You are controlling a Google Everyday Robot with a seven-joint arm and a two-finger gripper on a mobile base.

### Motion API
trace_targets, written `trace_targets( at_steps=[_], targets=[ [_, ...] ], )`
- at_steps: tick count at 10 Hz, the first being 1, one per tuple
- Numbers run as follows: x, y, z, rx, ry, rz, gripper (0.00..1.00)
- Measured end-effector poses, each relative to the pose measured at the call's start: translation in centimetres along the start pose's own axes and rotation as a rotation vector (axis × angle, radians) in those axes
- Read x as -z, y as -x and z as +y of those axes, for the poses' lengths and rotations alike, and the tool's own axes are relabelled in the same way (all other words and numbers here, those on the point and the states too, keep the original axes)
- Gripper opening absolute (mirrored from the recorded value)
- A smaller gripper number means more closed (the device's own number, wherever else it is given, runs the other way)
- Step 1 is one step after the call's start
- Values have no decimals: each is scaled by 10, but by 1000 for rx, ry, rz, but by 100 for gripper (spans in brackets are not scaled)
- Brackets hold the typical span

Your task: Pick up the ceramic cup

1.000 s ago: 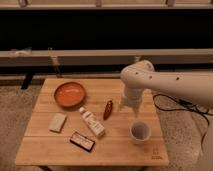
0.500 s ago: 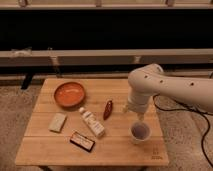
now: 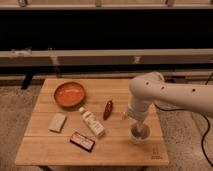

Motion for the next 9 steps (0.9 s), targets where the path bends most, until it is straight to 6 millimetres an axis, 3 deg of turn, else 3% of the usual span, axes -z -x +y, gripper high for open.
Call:
trace_targets(
  at_steps=[4, 9],
  targets=[
    [-30, -2, -7, 6, 8, -6, 65],
    [-44, -1, -14, 19, -43, -49, 63]
  ],
)
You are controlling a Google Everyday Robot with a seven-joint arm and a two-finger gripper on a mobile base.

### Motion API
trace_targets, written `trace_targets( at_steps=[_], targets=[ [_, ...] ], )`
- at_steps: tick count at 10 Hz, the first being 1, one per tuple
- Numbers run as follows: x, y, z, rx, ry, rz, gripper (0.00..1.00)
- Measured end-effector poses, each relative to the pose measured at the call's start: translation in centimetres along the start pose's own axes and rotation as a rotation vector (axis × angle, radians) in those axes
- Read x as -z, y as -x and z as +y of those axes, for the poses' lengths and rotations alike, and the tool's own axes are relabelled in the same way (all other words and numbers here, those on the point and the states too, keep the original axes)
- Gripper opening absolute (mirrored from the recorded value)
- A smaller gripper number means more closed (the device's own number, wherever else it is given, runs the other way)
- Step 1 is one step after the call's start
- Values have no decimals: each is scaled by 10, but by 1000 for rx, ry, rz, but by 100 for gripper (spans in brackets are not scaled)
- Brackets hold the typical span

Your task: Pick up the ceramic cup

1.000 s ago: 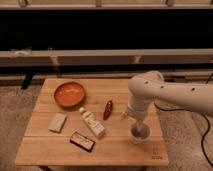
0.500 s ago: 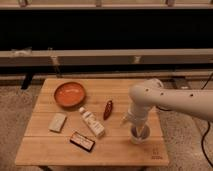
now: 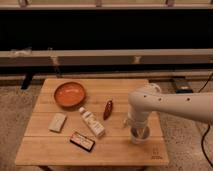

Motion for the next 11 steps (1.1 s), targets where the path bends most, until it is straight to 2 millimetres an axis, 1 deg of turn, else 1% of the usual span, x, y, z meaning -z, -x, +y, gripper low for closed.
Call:
trace_targets(
  at_steps=[3, 5, 6, 7, 8, 11],
  targets=[
    [-5, -2, 3, 24, -54, -22, 38],
    [-6, -1, 3, 36, -83, -36, 15],
    [-5, -2, 3, 38, -88, -37, 7],
    [-1, 1, 3, 42, -94, -50, 2],
    [10, 4, 4, 55, -103, -63, 0],
    [43, 12, 8, 83, -123, -106, 0]
  ],
)
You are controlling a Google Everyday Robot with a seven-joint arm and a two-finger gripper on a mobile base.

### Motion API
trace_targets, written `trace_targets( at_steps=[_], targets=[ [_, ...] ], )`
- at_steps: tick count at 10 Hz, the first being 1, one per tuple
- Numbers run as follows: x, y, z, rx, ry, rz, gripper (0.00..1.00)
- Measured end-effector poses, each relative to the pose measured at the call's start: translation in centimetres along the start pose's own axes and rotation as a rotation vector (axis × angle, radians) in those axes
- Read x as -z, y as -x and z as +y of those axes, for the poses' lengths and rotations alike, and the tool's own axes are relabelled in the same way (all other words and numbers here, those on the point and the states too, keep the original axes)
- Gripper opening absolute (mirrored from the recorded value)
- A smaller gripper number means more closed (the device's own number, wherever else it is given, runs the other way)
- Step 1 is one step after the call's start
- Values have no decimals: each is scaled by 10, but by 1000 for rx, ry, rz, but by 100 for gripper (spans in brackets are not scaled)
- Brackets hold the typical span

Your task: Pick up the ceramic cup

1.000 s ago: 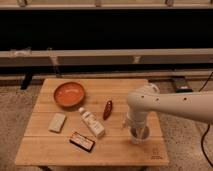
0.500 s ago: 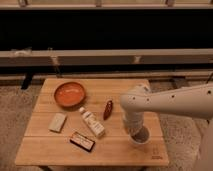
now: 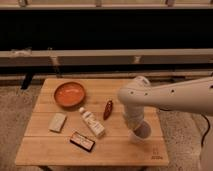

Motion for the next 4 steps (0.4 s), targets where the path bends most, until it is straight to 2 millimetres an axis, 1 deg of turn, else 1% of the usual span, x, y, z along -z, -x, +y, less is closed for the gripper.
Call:
trace_targets(
  at_steps=[1, 2, 3, 4],
  targets=[
    [10, 3, 1, 13, -6, -11, 0],
    [24, 7, 7, 40, -12, -22, 0],
    [33, 8, 13, 60, -13, -25, 0],
    [33, 8, 12, 58, -15, -25, 0]
  ],
)
